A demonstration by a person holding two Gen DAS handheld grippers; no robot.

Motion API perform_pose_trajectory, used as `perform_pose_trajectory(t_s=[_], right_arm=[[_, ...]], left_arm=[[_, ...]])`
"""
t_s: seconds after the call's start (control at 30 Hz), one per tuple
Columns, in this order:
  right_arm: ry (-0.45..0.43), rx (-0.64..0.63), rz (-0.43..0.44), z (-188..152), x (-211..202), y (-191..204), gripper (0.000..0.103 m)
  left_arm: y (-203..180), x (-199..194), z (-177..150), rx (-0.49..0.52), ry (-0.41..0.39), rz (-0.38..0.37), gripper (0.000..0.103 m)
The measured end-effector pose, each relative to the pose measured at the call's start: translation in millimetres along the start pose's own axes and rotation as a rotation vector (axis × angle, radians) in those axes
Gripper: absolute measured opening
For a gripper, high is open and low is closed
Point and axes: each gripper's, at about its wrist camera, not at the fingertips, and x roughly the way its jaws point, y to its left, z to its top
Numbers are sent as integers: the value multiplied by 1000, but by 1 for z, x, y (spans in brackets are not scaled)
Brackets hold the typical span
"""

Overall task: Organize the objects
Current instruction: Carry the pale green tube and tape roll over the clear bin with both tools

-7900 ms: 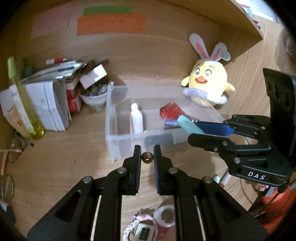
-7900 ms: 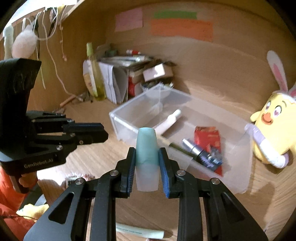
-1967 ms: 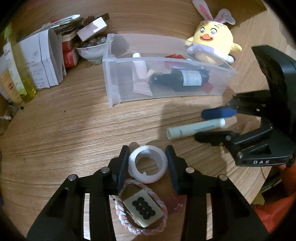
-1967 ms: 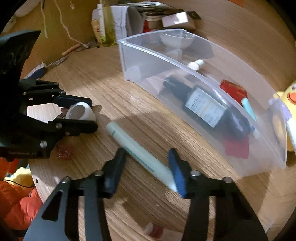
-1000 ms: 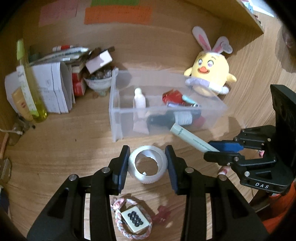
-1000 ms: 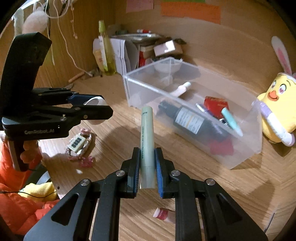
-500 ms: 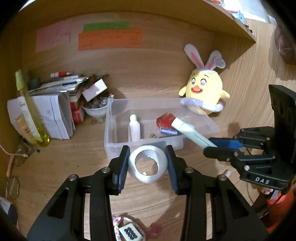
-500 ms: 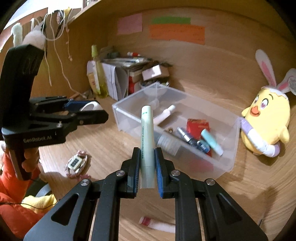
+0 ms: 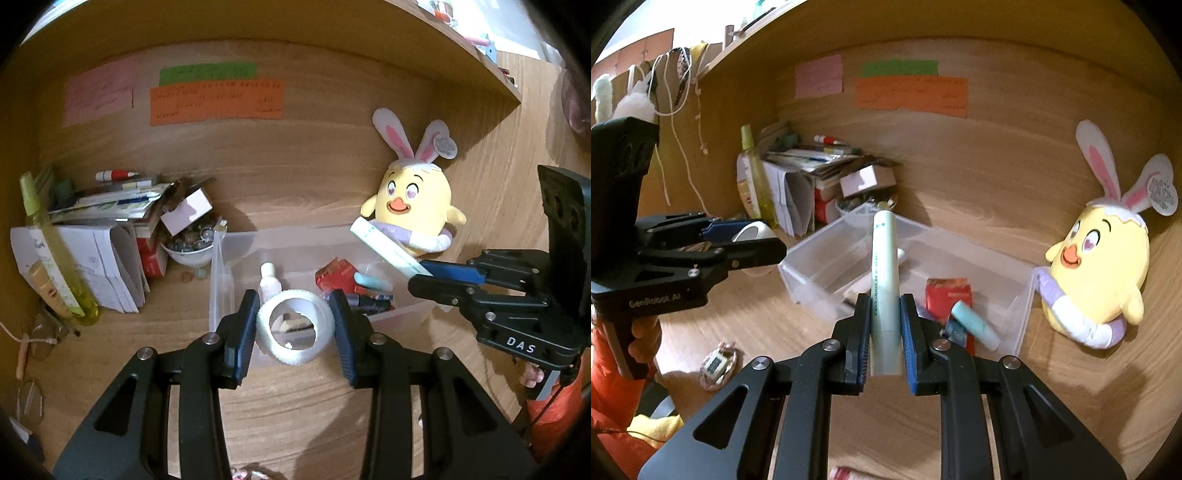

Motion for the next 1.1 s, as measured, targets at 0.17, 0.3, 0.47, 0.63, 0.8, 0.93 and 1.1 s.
perform_pose_trajectory(t_s=[0.17, 0.3, 0.47, 0.63, 0.8, 0.93, 1.1], right_arm=[[-7, 16, -9, 9, 9, -8, 14], [-4, 31, -5, 17, 19, -15, 14], [7, 45, 8, 22, 32, -19, 14], [33, 48, 9, 23, 52, -19, 14], [74, 62, 14, 18, 72, -21, 14], [107, 65, 9, 13, 86, -22, 14], [164, 65, -15, 7, 108, -23, 14]], left_arm=[[1, 4, 9, -4, -11, -1, 39], [4, 11, 16, -12, -15, 10, 39], [9, 19, 19, -21, -7, 21, 39], [18, 37, 20, -44, 25, 33, 39], [26, 58, 17, -65, 72, 39, 39], [30, 71, 14, -76, 96, 37, 39], [31, 85, 10, -87, 132, 34, 39]])
